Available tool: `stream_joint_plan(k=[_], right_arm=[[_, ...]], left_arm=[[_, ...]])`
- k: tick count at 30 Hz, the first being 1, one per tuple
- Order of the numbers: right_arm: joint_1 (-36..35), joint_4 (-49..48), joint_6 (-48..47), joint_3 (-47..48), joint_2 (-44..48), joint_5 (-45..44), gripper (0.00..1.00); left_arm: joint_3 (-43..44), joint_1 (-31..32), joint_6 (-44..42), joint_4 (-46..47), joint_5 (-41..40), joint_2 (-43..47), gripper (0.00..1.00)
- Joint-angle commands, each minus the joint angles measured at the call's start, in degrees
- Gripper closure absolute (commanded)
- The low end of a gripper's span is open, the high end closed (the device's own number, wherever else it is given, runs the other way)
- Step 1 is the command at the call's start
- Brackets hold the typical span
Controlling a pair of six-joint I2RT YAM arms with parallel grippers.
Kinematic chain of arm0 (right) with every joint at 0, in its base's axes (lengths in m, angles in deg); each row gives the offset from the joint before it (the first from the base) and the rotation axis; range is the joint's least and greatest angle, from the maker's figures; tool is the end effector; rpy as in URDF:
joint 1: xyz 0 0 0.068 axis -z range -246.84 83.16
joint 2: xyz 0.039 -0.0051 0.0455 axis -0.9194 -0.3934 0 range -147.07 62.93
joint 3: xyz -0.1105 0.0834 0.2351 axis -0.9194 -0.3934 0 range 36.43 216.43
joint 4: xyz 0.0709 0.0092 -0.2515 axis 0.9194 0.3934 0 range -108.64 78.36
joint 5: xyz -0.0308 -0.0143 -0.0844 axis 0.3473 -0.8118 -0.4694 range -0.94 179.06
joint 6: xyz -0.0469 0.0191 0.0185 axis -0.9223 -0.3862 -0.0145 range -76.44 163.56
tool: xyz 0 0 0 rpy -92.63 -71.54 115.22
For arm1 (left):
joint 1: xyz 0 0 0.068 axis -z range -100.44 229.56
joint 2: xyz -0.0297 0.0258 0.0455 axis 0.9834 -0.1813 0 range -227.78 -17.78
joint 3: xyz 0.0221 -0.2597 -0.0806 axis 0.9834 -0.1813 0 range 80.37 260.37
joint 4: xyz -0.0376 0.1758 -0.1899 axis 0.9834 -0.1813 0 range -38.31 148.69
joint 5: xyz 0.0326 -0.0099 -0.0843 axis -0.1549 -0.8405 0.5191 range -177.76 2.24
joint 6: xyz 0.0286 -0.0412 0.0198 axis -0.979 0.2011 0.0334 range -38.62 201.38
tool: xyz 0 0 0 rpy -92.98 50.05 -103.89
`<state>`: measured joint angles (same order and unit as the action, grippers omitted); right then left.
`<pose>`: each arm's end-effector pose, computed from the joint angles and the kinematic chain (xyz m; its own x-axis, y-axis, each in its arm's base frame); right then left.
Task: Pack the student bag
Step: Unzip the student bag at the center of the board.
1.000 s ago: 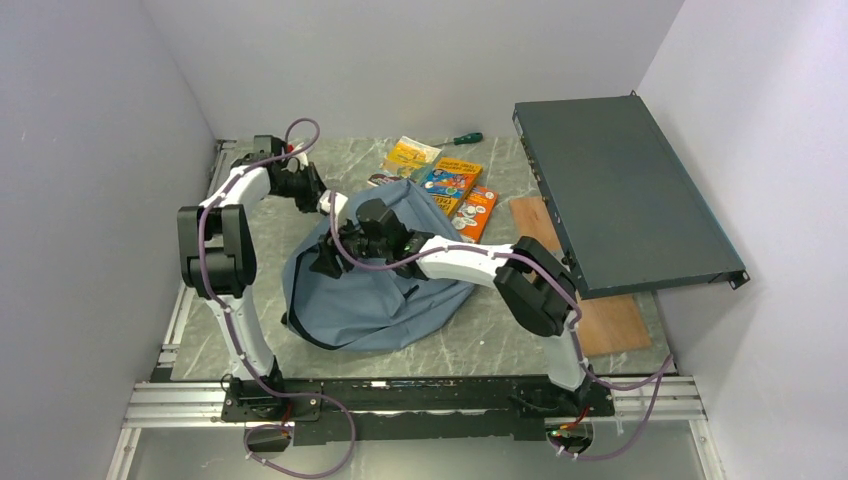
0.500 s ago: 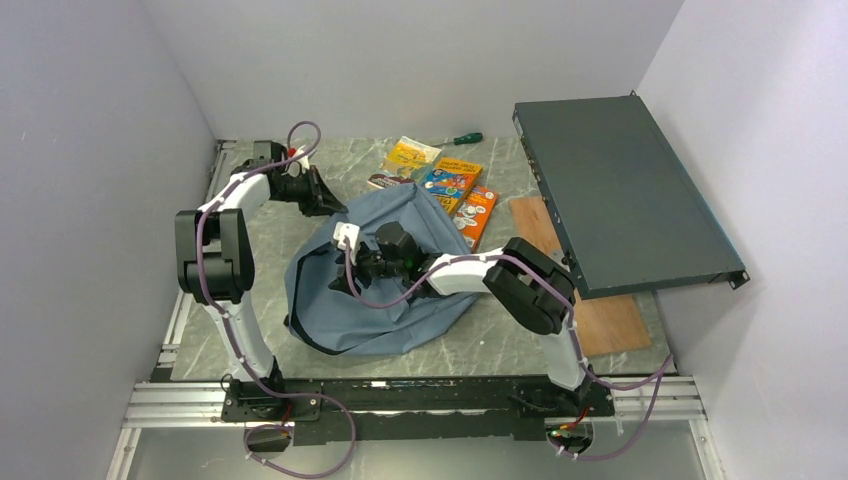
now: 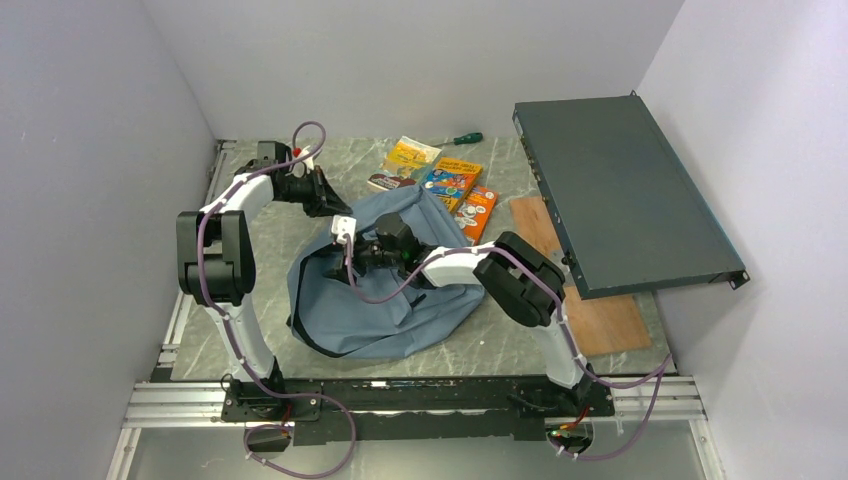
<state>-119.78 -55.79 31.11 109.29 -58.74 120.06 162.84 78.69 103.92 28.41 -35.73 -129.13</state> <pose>0.2672 0.3842 0.1723 0.0941 -0.1819 -0.9788 -0.9910 0.0766 -0.1095 0.4092 -0.0218 0.2112 -0.9442 -0.2502 -0.2141 0.0356 0.5689 -0.8217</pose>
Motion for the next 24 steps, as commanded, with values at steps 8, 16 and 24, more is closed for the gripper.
stream_joint_plan(k=[8, 16, 24], right_arm=[[0.57, -0.7, -2.04, 4.22, -0.23, 2.35, 0.35], [0.57, 2.1, -2.53, 7.04, -1.7, 4.84, 0.63], [0.57, 7.36, -4.95, 10.35, -3.04, 7.16, 0.62]], left_arm=[[1.73, 0.51, -1.21, -0.32, 4.77, 3.62, 1.0], [2.07, 0.51, -1.97, -1.34, 4.48, 3.34, 1.0], [2.25, 0.51, -1.91, -1.33, 4.88, 3.16, 1.0]])
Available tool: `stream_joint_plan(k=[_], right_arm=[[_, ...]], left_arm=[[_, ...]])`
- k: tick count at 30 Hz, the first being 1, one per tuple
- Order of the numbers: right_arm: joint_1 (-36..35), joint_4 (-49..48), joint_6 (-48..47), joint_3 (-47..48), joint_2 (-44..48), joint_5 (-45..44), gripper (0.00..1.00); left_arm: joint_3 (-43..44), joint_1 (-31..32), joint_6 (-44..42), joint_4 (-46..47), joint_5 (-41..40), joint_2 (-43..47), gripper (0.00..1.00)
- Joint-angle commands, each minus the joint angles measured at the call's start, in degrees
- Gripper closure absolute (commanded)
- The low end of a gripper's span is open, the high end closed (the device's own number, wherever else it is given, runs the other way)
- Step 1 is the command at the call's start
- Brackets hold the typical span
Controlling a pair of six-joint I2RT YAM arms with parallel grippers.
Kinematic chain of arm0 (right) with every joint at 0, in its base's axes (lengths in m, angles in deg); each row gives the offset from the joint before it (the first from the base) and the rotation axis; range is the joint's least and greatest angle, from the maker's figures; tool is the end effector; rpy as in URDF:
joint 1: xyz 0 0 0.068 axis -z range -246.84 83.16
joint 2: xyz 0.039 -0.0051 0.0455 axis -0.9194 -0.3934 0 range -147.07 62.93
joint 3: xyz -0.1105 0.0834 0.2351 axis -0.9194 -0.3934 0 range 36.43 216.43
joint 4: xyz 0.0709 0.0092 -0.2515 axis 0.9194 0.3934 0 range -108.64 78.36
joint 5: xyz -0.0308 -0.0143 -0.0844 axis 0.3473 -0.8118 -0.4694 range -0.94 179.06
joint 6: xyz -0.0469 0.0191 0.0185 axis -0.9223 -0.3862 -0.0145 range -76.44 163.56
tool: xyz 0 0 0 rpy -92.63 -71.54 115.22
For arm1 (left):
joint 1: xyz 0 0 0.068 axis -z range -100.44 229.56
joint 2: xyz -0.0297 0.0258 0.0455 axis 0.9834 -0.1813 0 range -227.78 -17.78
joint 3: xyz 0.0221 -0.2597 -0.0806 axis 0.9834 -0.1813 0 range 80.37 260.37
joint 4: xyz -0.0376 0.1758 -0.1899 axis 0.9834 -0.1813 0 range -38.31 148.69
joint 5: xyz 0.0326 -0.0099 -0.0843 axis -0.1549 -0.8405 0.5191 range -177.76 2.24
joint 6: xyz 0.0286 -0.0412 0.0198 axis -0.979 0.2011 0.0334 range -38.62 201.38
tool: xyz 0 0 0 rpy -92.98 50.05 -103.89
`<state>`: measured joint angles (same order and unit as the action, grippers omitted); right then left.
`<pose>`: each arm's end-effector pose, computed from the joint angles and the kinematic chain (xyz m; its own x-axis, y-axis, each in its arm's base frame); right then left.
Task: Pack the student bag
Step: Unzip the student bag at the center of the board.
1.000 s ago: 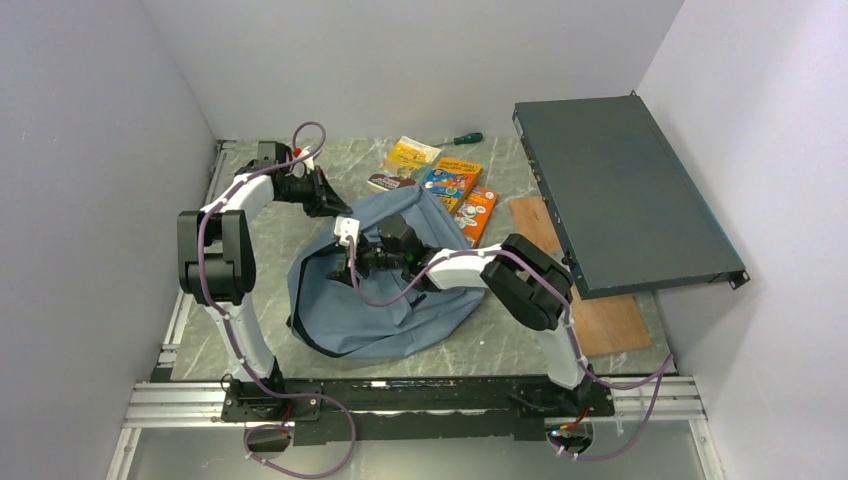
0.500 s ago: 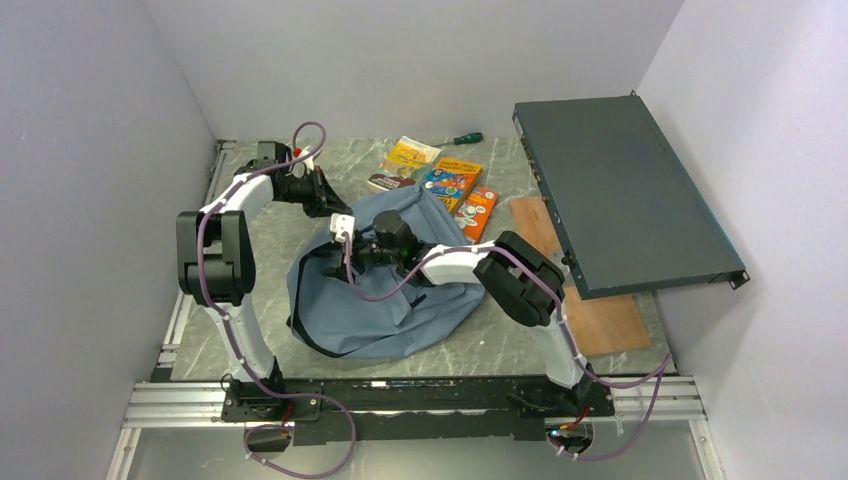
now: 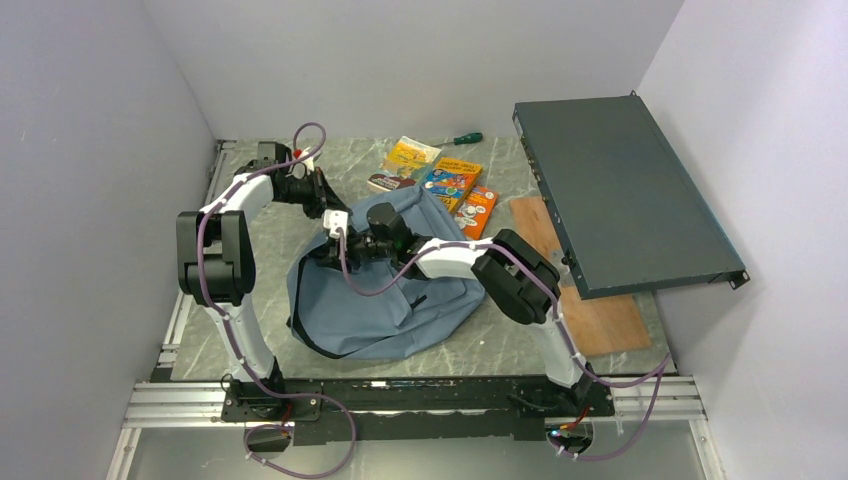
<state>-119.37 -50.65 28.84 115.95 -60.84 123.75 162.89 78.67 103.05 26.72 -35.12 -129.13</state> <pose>0.2791 0.3974 0.1832 0.1271 -0.1775 -0.9759 -0.9912 0.0140 -0.1316 0.4068 -0.0220 0.2103 -0.9508 -0.2388 -0.1973 0.0294 0.5645 -0.8249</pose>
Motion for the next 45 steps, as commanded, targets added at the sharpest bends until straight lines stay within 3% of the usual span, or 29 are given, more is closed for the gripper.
stream_joint_plan(k=[1, 12, 26, 30, 36, 39, 41, 45], right_arm=[[0.15, 3.42, -3.16, 4.49, -1.28, 4.07, 0.62], [0.41, 11.23, -6.88, 10.22, -4.13, 8.81, 0.57], [0.02, 10.7, -5.24, 8.04, -0.95, 1.93, 1.0], [-0.02, 9.43, 3.46, 3.11, 5.51, 5.59, 1.0], [-0.11, 8.55, 31.71, 6.5, 4.85, 10.76, 1.0], [-0.03, 2.36, 44.99, 6.4, 3.5, 12.13, 1.0], [0.02, 1.96, 48.94, 6.71, 2.47, 10.87, 1.0], [0.14, 10.1, 49.42, 13.41, -2.2, 8.92, 1.0]], left_arm=[[2.16, 0.53, -0.95, 0.53, 4.42, 3.22, 1.0], [2.3, 0.53, -1.63, -0.17, 4.04, 3.16, 1.0], [3.38, -0.26, -2.91, -1.92, 1.81, 2.61, 1.0], [3.74, -1.48, -2.55, -1.66, 0.14, 1.79, 1.0], [4.14, -2.18, -1.79, -0.89, 0.71, 0.61, 1.0], [3.22, -2.18, -1.07, 0.46, 1.49, 0.95, 1.0], [3.11, -2.17, -1.02, 0.43, 1.67, 0.95, 1.0], [2.21, -2.13, -0.1, 1.86, 2.7, 1.59, 1.0]])
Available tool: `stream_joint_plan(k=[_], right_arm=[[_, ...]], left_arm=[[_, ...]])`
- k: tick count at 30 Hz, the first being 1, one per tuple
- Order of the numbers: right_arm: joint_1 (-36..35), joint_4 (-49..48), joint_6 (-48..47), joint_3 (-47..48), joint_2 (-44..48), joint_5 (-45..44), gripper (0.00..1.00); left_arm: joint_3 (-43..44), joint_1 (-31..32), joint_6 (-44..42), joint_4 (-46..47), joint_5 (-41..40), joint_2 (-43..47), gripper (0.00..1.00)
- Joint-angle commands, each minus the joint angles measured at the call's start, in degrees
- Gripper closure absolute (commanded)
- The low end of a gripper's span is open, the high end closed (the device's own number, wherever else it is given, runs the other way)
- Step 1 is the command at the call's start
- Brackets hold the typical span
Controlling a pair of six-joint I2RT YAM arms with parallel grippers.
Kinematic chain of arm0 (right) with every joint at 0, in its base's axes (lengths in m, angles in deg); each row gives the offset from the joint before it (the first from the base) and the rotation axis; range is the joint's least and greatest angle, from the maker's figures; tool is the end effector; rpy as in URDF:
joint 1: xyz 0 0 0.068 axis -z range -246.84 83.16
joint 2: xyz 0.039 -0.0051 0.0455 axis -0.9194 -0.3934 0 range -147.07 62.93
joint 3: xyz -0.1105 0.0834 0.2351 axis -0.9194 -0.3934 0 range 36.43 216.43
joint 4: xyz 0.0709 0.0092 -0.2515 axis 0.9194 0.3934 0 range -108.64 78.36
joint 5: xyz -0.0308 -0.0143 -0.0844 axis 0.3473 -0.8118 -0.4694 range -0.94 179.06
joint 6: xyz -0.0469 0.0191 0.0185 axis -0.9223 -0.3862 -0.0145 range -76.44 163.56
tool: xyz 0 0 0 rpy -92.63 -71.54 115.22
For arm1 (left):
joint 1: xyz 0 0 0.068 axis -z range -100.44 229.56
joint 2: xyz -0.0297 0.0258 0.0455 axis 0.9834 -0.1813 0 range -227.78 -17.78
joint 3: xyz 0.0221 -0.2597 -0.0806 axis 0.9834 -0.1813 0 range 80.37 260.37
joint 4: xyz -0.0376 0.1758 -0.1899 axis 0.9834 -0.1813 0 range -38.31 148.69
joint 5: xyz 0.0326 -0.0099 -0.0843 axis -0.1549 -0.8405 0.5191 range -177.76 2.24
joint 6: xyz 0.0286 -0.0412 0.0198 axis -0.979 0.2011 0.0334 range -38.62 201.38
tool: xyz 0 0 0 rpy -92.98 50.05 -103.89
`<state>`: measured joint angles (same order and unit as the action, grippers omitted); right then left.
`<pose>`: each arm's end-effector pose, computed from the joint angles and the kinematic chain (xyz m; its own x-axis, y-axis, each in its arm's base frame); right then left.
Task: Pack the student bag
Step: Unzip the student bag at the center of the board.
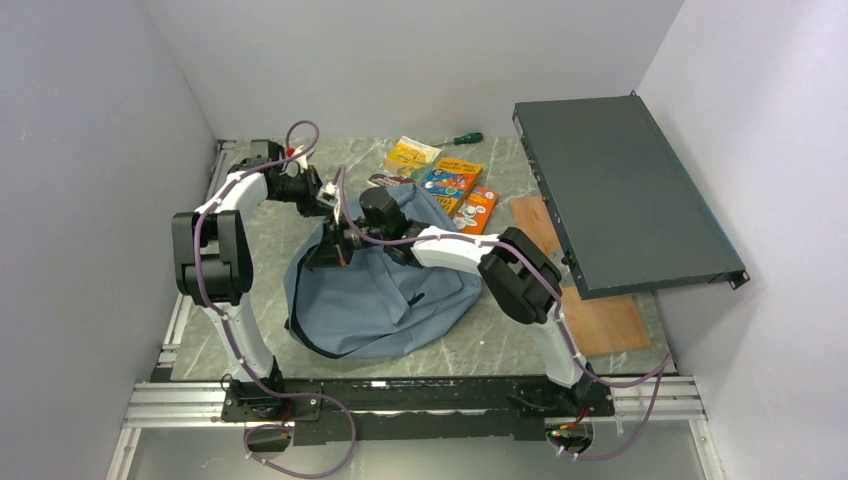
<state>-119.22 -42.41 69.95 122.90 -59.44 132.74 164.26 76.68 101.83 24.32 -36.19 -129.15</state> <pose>0.2813 0.4052 0.2206 -0.5527 -0.1905 -0.8113 -0.8253 -0.0097 0.5646 0.4076 -0.0074 0.2147 -0.9431 -0.2648 -0.2008 0.0090 0.5836 -0.8120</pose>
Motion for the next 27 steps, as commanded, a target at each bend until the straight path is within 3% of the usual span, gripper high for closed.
stream_joint_plan(k=[1, 4, 9, 27], right_arm=[[0.0, 2.27, 8.64, 7.38, -4.44, 0.06, 1.0], [0.0, 1.9, 8.92, 8.36, -5.57, -1.28, 1.0], [0.19, 4.46, 8.11, 8.36, -5.24, -6.41, 0.91], [0.96, 7.96, 3.67, 15.08, -8.43, -3.49, 0.69]], left_arm=[[0.61, -0.19, 1.17, 4.45, 3.88, 1.72, 1.0], [0.69, -0.16, 0.68, 3.97, 3.65, 1.63, 1.0], [1.79, -0.15, -1.19, 1.39, 2.15, 1.78, 1.0], [1.84, -0.17, -1.78, 0.85, 2.15, 2.38, 1.0]])
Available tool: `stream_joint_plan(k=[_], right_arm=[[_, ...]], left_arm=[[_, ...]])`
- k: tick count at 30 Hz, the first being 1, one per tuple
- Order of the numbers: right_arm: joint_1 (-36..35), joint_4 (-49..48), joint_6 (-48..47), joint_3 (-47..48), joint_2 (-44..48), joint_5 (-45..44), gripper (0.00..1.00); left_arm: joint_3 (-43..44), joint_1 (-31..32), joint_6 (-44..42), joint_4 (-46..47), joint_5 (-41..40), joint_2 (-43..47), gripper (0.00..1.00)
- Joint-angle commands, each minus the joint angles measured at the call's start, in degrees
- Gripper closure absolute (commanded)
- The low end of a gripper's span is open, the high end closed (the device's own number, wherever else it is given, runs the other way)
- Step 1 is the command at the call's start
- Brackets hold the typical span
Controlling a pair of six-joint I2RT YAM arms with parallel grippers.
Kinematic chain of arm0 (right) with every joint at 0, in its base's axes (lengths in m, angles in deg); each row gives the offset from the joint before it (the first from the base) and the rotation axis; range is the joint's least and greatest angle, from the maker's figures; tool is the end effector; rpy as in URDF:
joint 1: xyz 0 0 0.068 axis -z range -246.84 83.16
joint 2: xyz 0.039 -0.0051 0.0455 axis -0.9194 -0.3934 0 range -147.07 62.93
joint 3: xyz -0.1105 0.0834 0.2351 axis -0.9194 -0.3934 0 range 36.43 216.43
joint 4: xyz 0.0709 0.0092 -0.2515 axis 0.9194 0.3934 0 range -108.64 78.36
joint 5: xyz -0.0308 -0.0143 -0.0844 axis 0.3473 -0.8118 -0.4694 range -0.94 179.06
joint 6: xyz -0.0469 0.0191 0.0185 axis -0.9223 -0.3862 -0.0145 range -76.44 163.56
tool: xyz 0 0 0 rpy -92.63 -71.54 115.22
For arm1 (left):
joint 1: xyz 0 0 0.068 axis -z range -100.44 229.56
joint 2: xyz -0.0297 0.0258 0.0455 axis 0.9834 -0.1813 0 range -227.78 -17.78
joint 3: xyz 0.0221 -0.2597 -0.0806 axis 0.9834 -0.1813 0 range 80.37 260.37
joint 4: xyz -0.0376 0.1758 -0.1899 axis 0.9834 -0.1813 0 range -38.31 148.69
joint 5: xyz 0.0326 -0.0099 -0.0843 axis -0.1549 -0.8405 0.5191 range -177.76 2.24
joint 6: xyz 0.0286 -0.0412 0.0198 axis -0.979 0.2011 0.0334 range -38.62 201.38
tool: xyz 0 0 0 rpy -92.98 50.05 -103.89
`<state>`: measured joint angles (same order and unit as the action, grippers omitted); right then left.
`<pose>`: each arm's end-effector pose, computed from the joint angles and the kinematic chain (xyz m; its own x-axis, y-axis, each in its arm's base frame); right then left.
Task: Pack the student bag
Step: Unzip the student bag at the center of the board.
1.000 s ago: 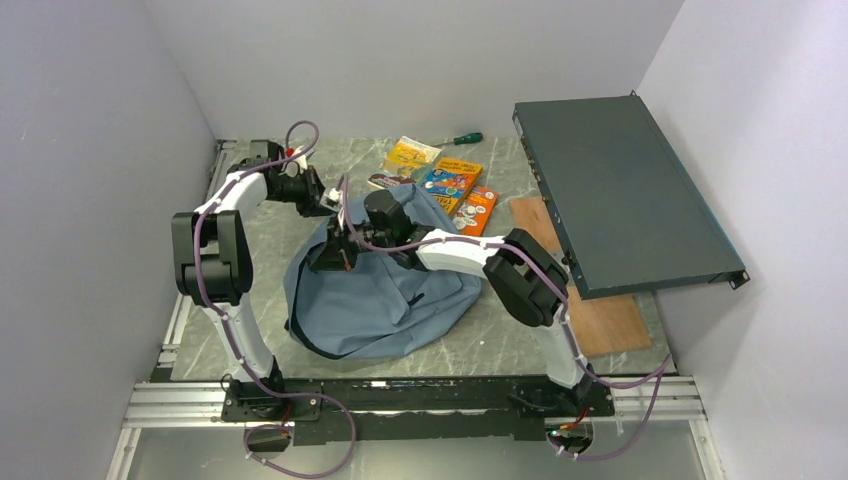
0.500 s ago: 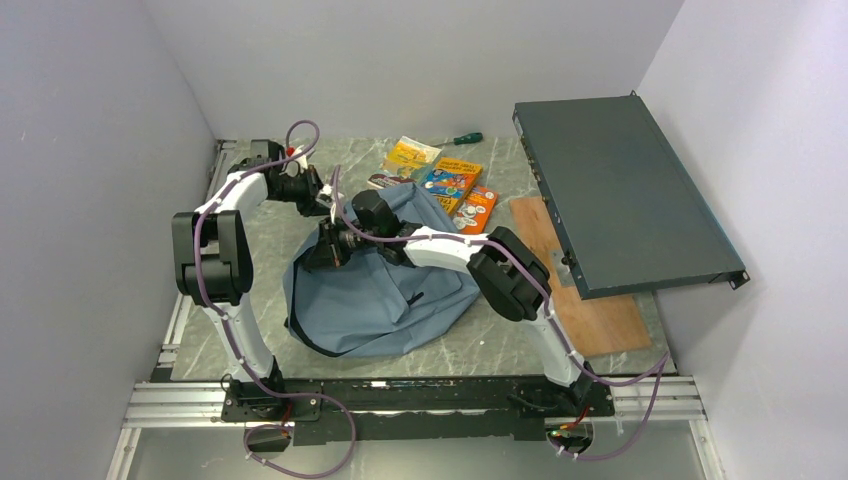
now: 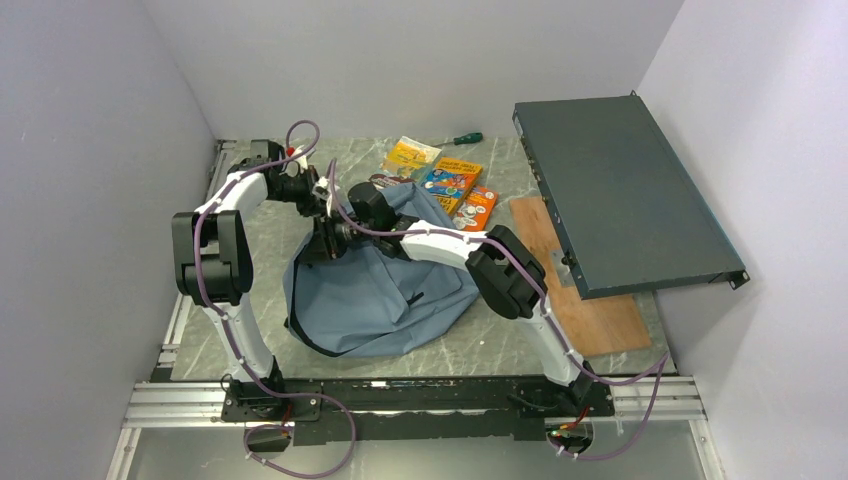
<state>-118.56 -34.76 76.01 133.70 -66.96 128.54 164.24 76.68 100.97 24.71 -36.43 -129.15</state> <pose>0.3078 0.4265 0.2058 -0.6762 -0.1883 -0.7122 -0.7356 0.1192 0.6669 0.4081 -0.0073 0.2148 -0.9410 -0.2571 -0.2199 0.0271 0.5908 -0.8064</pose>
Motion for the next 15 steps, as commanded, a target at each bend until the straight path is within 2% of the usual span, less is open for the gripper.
stream_joint_plan(k=[1, 5, 10, 15], right_arm=[[0.31, 0.72, -2.57, 4.82, -1.05, 0.75, 0.68], [0.31, 2.09, -3.58, 6.06, -1.5, 1.41, 0.67], [0.31, 2.26, -3.82, 5.3, -1.17, 1.8, 0.77], [0.23, 1.51, -3.9, 3.81, -0.93, 2.1, 0.71]], left_arm=[[1.88, -0.17, -1.03, 0.41, 2.33, 2.33, 1.0], [1.97, -0.2, -1.09, 0.32, 2.36, 2.27, 1.0], [2.16, -0.2, -1.02, 0.3, 2.39, 2.08, 1.0], [2.25, -0.16, -1.12, 0.12, 2.25, 1.83, 1.0]])
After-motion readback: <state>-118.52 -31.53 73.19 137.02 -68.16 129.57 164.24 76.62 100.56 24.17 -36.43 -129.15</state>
